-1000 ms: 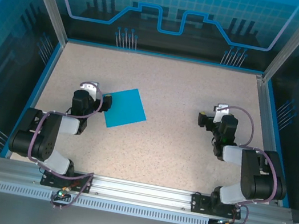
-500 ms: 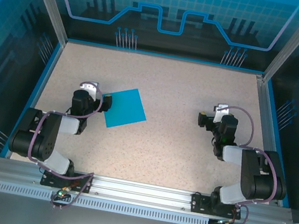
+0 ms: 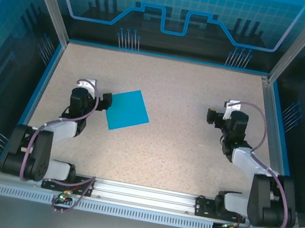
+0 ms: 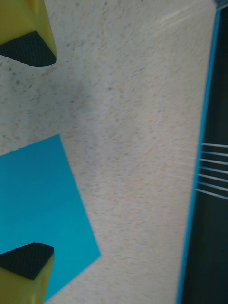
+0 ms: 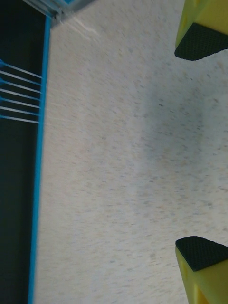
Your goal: Fold a paper plane with a square sheet of paper (pick it up from the middle)
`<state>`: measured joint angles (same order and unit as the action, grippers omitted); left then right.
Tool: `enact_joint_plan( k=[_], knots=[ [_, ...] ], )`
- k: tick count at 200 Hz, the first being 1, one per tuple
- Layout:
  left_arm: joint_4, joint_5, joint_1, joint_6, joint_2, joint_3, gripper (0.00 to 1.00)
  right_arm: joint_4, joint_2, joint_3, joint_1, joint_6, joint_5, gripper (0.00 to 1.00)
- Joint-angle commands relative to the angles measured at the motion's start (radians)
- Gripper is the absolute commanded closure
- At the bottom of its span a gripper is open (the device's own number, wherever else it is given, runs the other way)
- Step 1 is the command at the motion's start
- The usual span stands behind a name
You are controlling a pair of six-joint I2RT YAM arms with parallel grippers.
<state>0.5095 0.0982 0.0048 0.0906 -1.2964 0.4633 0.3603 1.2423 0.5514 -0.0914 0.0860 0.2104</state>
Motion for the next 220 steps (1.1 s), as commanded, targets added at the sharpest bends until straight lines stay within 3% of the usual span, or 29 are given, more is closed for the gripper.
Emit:
enact_joint_plan(
  k=[1, 31, 60, 108, 165, 220],
  knots=[
    [-0.227, 0.064, 0.008, 0.139, 0.08, 0.089, 0.02, -0.359, -0.056, 0.131, -0.044, 0.136, 0.066, 0.01],
    [-0.496, -0.046, 0.006, 0.271, 0.103, 0.242, 0.02, -0.669, 0.014, 0.361, -0.144, 0.286, 0.09, 0.01],
    [-0.687, -0.086, 0.006, 0.379, 0.095, 0.357, 0.02, -0.797, 0.186, 0.545, -0.318, 0.329, 0.105, 0.01],
    [-0.953, -0.136, 0.004, 0.405, 0.063, 0.529, 0.01, -0.921, 0.581, 0.893, -0.567, 0.379, 0.168, 0.01],
    [-1.042, -0.092, 0.014, 0.436, 0.086, 0.566, 0.02, -1.068, 0.938, 1.269, -0.747, 0.346, 0.195, 0.01],
    [-1.059, -0.094, 0.018, 0.445, 0.068, 0.585, 0.01, -1.215, 1.193, 1.541, -0.794, 0.332, 0.239, 0.0]
  ],
)
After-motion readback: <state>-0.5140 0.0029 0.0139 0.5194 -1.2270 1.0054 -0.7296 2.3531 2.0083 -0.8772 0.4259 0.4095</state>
